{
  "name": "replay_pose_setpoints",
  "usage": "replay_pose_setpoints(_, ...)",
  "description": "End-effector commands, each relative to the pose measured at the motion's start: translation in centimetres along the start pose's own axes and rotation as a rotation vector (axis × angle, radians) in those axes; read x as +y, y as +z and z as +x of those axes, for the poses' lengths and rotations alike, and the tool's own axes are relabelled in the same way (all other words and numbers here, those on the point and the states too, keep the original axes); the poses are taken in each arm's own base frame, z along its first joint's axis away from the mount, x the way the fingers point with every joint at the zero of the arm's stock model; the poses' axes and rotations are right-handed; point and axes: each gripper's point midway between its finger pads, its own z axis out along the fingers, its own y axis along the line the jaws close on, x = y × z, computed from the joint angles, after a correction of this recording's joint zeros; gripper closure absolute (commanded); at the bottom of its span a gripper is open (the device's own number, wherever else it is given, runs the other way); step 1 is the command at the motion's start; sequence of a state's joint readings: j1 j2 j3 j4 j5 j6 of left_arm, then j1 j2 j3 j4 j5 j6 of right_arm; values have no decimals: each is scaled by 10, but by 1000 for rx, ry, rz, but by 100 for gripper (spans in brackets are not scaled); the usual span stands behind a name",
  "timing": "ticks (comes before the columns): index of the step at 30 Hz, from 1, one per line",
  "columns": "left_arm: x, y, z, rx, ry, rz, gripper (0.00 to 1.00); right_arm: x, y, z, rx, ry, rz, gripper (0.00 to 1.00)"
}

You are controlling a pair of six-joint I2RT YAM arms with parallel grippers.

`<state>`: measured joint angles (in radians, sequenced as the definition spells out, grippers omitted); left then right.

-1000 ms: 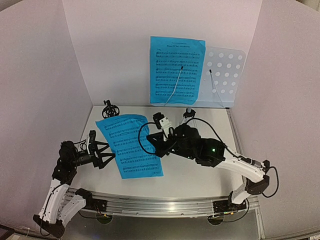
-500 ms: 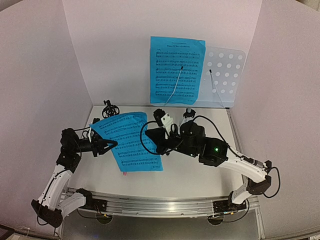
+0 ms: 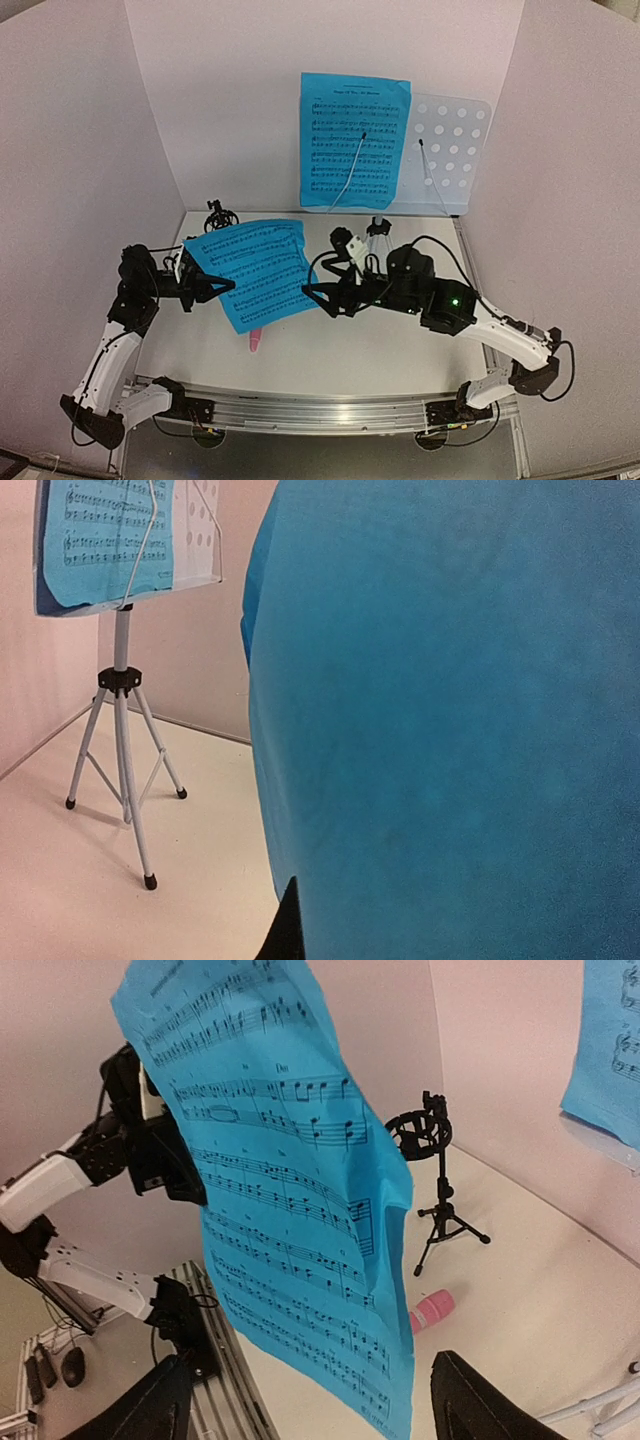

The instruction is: Set up the instrument practice props

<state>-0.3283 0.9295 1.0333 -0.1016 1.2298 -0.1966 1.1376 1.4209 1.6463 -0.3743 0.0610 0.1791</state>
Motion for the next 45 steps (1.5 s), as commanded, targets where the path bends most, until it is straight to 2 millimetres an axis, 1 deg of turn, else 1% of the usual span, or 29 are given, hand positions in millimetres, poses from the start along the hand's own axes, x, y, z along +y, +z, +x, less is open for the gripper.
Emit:
replay_pose_setpoints(1,-15,1,-4,39,110,83,100,25,-39,-26,-66,-17,-136,18)
replay_pose_setpoints(3,-18,2,-5,44,137,103,100,24,-31,-23,-27,-23,-129,17)
replay_pose_setpoints(6,-25,3,-7,52,172,135,100,11,-13,-19,42,-22,-105,15)
replay_pose_setpoints(8,-29,4,-6,62,181,150,100,0,-4,-26,53,-5,-106,15)
replay_pose_setpoints(11,-32,4,-5,69,178,161,100,-10,3,-35,46,2,-137,15)
replay_pose_setpoints(13,-33,5,-5,69,186,167,100,-10,10,-40,48,5,-171,15)
replay_pose_setpoints(15,-32,7,-5,70,188,168,100,-5,17,-40,58,8,-219,16)
replay_pose_setpoints(17,-31,8,-5,71,184,170,100,0,21,-39,70,11,-270,26)
replay_pose_setpoints(18,-29,9,-5,72,172,167,100,3,21,-37,77,13,-298,33)
replay_pose_setpoints(19,-27,9,-5,73,160,164,100,6,21,-36,85,16,-326,41)
replay_pose_setpoints(20,-25,10,-6,71,150,155,100,11,19,-34,95,21,-364,44)
replay_pose_setpoints(22,-17,13,-6,76,100,135,100,14,13,-30,110,35,-405,49)
replay_pose_setpoints(23,-12,14,-6,79,79,119,100,14,10,-28,117,43,-414,54)
replay_pose_setpoints(25,-2,16,-4,85,41,90,100,10,7,-23,128,64,-408,69)
replay_pose_setpoints(27,2,17,-4,86,30,84,100,8,3,-20,134,78,-402,80)
replay_pose_setpoints(29,4,18,-6,78,26,81,100,5,-1,-17,139,87,-389,89)
replay_pose_setpoints(32,7,19,-8,74,30,74,100,-3,-9,-15,133,93,-354,92)
replay_pose_setpoints(36,9,20,-9,72,34,67,100,-14,-23,-19,108,91,-305,100)
replay_pose_setpoints(41,10,20,-9,74,29,68,100,-18,-34,-24,85,89,-280,100)
replay_pose_setpoints(45,10,21,-13,68,53,71,100,-21,-34,-24,84,97,-264,100)
